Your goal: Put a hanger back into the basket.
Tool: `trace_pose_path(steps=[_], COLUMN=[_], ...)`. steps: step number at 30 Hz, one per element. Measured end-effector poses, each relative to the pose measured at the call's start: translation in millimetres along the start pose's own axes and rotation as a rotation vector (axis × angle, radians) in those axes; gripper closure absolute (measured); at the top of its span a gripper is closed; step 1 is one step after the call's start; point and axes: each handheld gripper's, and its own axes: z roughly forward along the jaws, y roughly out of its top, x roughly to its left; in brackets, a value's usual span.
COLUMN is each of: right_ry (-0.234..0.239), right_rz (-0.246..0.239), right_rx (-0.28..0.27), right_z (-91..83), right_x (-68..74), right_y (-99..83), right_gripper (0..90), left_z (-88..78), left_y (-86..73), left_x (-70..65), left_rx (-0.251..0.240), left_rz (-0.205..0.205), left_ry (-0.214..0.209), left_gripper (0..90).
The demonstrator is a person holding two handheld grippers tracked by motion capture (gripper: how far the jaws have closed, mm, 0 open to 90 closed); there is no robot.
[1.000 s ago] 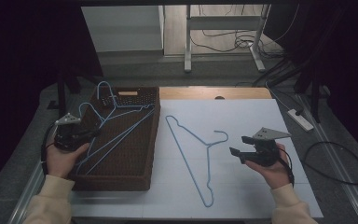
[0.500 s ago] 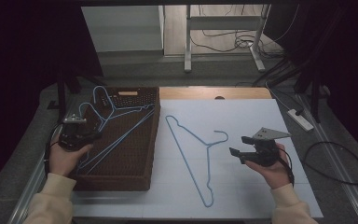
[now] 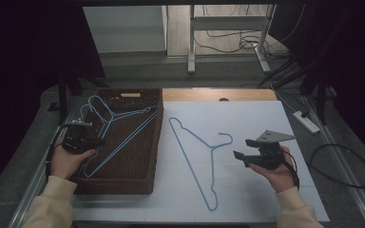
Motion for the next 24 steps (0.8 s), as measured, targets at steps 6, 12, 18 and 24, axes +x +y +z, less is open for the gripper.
trace_pose_path(steps=[6,12,18,24], right_ry=[0.0,0.002,0.005,0.008], right_rz=[0.0,0.001,-0.001,0.002], right_rx=[0.001,0.0,0.004,0.01], right_z=[0.0,0.0,0.7,2.3], right_x=[-0.2,0.0,0.3,-1.7], right_y=[-0.2,-0.1,-0.2,-0.8], right_gripper=[30.6,30.6,30.5,30.5], left_z=[-10.5,-28.4,-41.2,-47.9], left_y=[2.8,4.9,2.6,-1.5], left_x=[-4.8,-21.7,-43.5,-64.0], left_rx=[-0.099,-0.192,-0.269,-0.319], left_rz=[0.007,0.049,0.091,0.122], left_ry=[0.037,-0.031,-0.1,-0.156], left_gripper=[51.0,40.8,37.8,36.6])
